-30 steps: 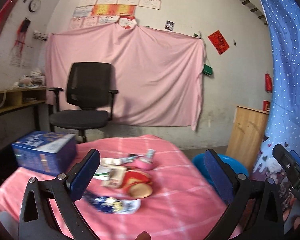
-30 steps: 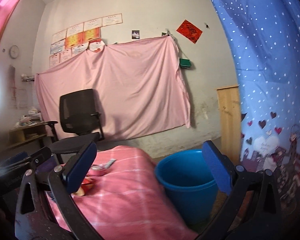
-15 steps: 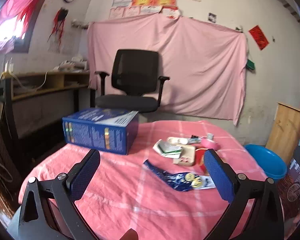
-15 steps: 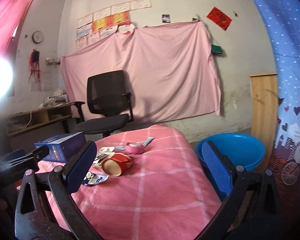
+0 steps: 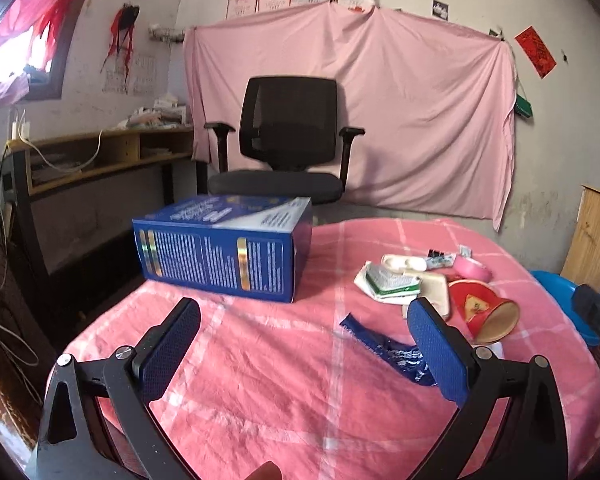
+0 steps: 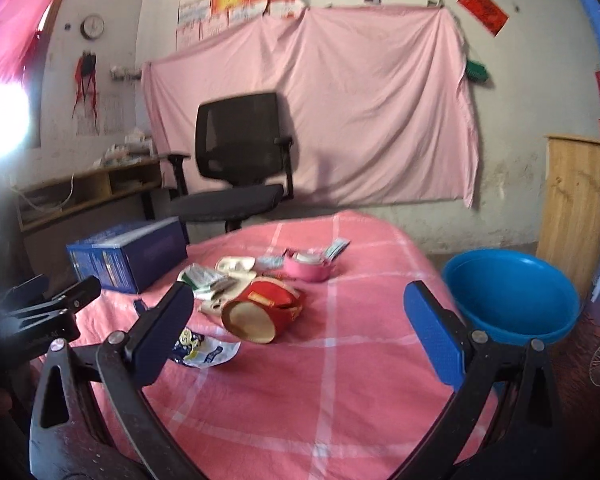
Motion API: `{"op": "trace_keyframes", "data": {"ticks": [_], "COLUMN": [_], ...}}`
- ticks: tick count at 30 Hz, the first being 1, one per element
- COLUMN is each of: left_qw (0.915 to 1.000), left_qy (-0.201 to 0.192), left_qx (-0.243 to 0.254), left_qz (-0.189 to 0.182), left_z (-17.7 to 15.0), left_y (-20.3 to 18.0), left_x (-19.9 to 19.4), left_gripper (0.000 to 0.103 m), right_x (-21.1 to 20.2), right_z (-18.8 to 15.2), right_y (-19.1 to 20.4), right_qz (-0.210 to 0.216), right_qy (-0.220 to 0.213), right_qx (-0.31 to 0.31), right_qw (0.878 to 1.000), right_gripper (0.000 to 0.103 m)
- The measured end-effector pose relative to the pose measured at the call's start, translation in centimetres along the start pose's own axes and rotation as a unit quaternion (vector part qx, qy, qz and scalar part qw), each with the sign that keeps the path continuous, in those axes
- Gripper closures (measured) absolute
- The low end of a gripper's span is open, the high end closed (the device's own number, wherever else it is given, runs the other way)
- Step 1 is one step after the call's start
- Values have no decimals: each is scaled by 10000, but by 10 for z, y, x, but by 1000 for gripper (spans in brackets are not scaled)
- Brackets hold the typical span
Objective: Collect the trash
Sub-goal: 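Grasp the dark blue wrapper with the left tool while the right tool grasps the red paper cup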
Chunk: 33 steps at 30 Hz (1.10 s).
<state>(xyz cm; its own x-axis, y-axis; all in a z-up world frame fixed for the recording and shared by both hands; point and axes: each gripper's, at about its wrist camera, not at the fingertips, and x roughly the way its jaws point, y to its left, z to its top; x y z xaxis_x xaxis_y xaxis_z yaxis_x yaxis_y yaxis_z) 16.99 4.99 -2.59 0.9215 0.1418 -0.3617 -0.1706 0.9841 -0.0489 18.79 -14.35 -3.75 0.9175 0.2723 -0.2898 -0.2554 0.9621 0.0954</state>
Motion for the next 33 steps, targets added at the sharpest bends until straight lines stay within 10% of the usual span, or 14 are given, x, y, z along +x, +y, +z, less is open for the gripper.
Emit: {"op": "trace_keyframes", "data": {"ticks": [5, 16, 33], "left_qw": [9998, 9877, 9685], "left_qy": [188, 1267, 1774], "left_qx": [-16, -444, -792], "left_qz": [-60, -799, -1556], "left_z": [-1, -11, -13], "left_y": [0, -2, -6], "left_x": [15, 55, 62], "left_gripper": [3, 52, 99], "right_x": [23, 84, 95], "right_z": [0, -4, -15], "right_y": [4, 16, 8], "right_qz": [111, 366, 542], "right_qy": [201, 1236, 1817], "right_qx": [-50, 108, 357], "right_qw": [9997, 9916, 9812], "right_gripper": [0, 1, 31]}}
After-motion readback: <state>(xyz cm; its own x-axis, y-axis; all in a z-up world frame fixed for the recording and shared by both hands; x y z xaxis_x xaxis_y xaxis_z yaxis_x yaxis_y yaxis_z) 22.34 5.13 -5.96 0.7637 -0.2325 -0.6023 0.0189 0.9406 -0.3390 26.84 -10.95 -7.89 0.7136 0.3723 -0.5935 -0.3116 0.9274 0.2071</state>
